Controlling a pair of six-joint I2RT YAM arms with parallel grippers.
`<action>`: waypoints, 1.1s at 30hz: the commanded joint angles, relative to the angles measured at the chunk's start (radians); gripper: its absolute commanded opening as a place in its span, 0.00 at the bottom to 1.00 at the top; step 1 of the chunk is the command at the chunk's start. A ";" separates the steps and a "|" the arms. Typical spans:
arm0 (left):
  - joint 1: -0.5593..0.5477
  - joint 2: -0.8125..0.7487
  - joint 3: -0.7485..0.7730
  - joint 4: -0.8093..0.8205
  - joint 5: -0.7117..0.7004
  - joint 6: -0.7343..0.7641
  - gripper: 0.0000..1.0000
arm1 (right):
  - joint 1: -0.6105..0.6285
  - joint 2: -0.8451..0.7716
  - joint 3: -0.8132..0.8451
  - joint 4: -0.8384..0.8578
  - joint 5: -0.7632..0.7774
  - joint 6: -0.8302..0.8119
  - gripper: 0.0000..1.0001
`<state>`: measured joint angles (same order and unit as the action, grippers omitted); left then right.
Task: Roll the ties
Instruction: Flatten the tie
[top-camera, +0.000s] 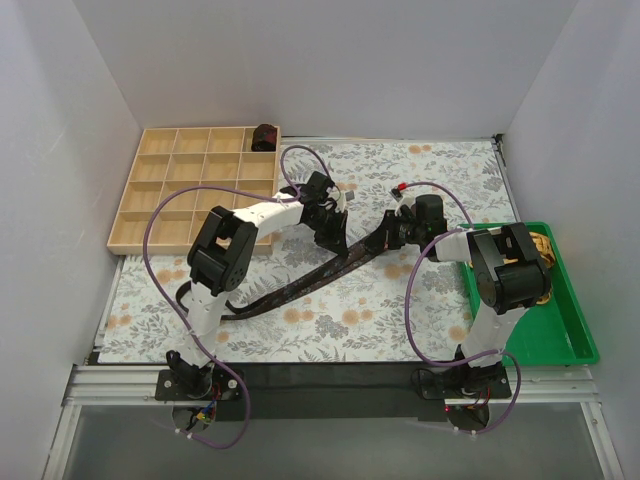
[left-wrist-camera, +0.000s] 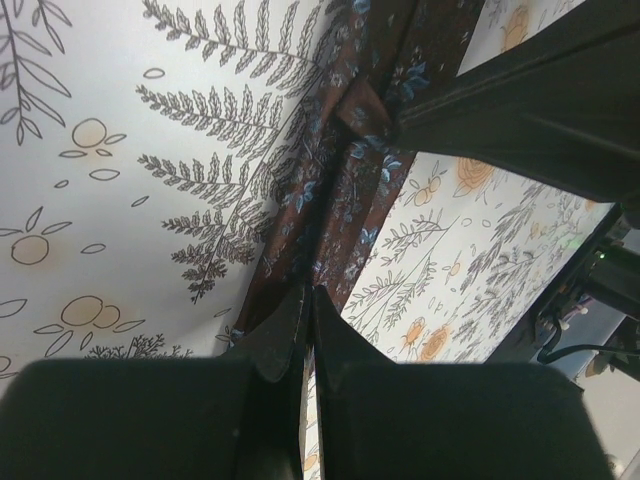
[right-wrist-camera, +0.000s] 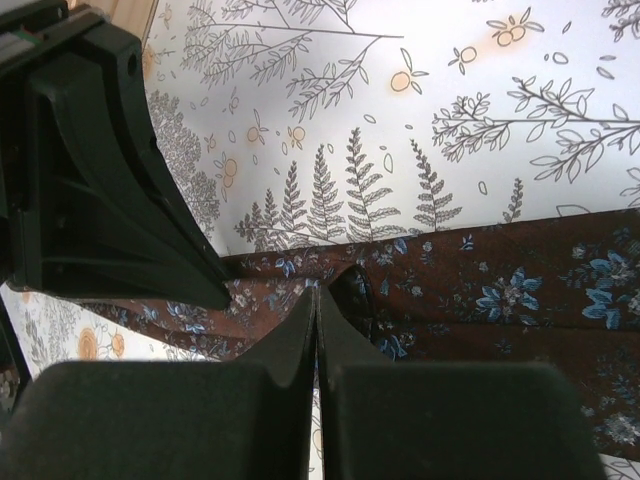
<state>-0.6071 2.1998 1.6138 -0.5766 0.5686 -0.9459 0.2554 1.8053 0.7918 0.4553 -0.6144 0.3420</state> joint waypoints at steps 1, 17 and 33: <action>-0.002 0.001 0.041 0.030 -0.003 -0.040 0.00 | -0.001 -0.021 -0.011 0.051 -0.028 0.006 0.01; -0.011 0.006 -0.003 0.167 0.033 -0.148 0.00 | 0.001 -0.009 -0.032 0.112 -0.039 0.052 0.01; -0.013 -0.080 -0.038 0.129 -0.157 -0.073 0.29 | -0.062 -0.084 -0.026 0.034 0.015 -0.031 0.27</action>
<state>-0.6262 2.2200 1.5986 -0.4252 0.5255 -1.0595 0.2111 1.7462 0.7544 0.5148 -0.6083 0.3542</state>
